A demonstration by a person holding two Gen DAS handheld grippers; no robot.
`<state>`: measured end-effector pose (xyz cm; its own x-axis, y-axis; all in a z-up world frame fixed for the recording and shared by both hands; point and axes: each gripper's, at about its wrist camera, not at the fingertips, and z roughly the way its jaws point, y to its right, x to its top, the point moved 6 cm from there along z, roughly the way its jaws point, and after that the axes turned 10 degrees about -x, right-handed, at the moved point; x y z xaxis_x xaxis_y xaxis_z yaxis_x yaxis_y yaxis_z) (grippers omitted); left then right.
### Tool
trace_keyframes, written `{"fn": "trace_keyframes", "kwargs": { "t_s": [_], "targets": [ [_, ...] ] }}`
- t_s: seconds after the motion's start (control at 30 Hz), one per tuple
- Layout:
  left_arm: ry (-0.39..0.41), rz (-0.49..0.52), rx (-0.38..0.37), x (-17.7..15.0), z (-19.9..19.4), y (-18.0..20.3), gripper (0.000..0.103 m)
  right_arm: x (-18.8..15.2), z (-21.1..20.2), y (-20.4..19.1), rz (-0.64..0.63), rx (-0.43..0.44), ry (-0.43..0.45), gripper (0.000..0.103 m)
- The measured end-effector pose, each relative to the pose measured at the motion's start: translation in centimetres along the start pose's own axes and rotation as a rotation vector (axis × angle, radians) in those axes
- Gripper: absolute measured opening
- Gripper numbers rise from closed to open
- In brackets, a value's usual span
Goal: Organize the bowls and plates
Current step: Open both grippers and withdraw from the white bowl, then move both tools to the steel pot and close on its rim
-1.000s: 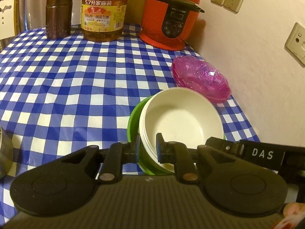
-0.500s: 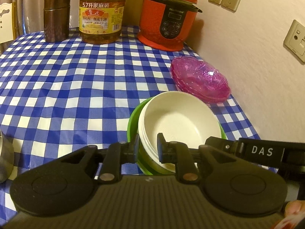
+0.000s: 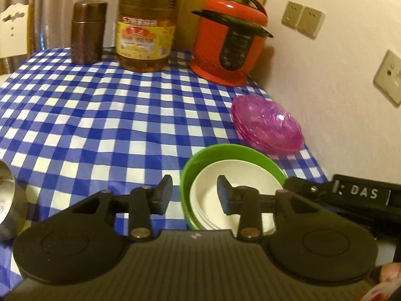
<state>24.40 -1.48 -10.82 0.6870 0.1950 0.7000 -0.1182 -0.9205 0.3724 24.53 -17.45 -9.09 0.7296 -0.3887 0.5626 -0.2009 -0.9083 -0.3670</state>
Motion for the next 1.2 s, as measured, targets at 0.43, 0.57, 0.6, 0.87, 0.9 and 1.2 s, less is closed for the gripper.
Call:
{"fn": "trace_keyframes", "kwargs": {
  "t_s": [0.43, 0.57, 0.6, 0.87, 0.9, 1.2],
  "targets": [
    [0.027, -0.131, 0.05, -1.3, -5.1, -3.5, 0.036, -1.5, -2.4, -1.7, -0.047, 0.036, -0.002, 0.038],
    [0.024, -0.142, 0.091, -2.1, -6.9, -4.8, 0.036, -2.8, -2.9, -3.6, -0.08, 0.066, -0.023, 0.038],
    [0.025, -0.146, 0.098, -2.3, -7.3, -5.1, 0.036, -3.1, -3.0, -4.1, -0.088, 0.072, -0.027, 0.038],
    [0.04, -0.174, 0.159, -3.5, -11.2, -7.6, 0.037, -5.5, -3.8, -7.8, -0.153, 0.121, -0.063, 0.038],
    [0.04, -0.178, 0.165, -3.6, -11.6, -8.0, 0.037, -5.9, -3.8, -8.3, -0.162, 0.127, -0.072, 0.038],
    [0.034, -0.174, 0.214, -3.4, -14.7, -11.5, 0.038, -9.3, -3.0, -12.4, -0.251, 0.177, -0.142, 0.038]
  ]
}}
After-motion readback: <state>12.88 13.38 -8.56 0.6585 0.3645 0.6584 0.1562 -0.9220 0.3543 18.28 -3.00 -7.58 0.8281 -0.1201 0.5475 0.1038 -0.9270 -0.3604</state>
